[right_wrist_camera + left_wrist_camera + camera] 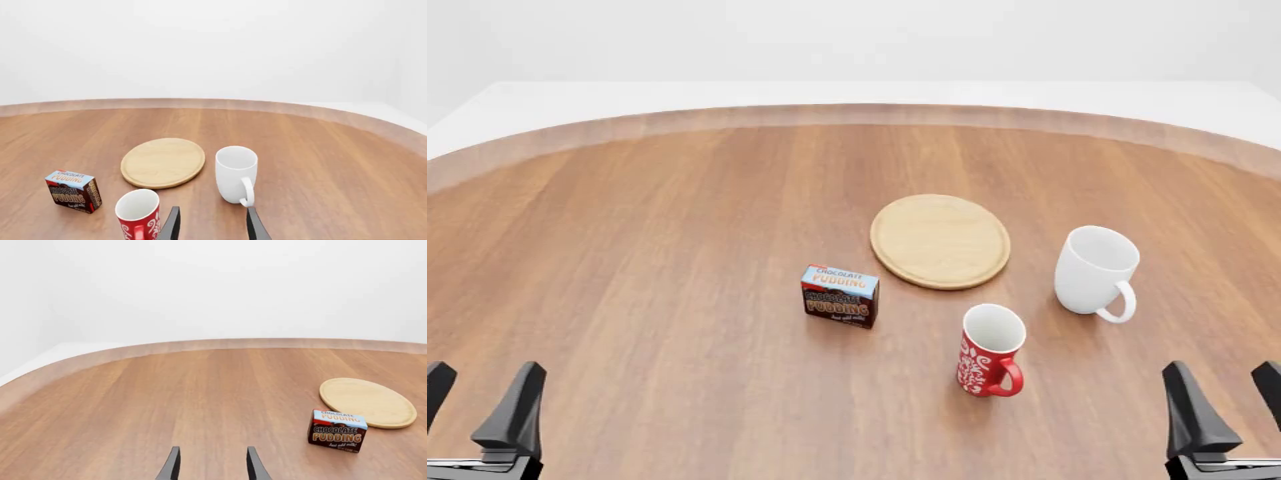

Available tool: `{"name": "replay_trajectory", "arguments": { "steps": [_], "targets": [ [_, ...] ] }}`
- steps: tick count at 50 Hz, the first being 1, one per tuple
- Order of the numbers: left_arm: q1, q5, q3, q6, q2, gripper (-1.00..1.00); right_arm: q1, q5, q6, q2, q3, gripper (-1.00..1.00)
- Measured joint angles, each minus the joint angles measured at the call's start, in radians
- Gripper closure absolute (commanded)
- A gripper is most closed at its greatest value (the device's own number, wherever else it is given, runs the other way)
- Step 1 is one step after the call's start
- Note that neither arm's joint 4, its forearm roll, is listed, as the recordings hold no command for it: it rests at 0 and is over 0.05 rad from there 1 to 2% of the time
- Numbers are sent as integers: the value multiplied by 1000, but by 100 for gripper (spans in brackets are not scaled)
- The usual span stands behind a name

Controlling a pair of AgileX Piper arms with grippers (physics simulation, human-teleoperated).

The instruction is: Put the chocolate pudding to the left of the plate.

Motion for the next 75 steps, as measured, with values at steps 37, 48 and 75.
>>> {"name": "replay_trajectory", "arguments": {
  "steps": [37, 48, 75],
  "targets": [
    [0, 0, 0, 0, 0, -100, 70, 79, -35, 175, -286, -100],
    [0, 0, 0, 0, 0, -100, 141, 65, -113, 423, -502, -100],
    [0, 0, 0, 0, 0, -100, 415, 55, -382, 977, -879, -100]
  ]
}}
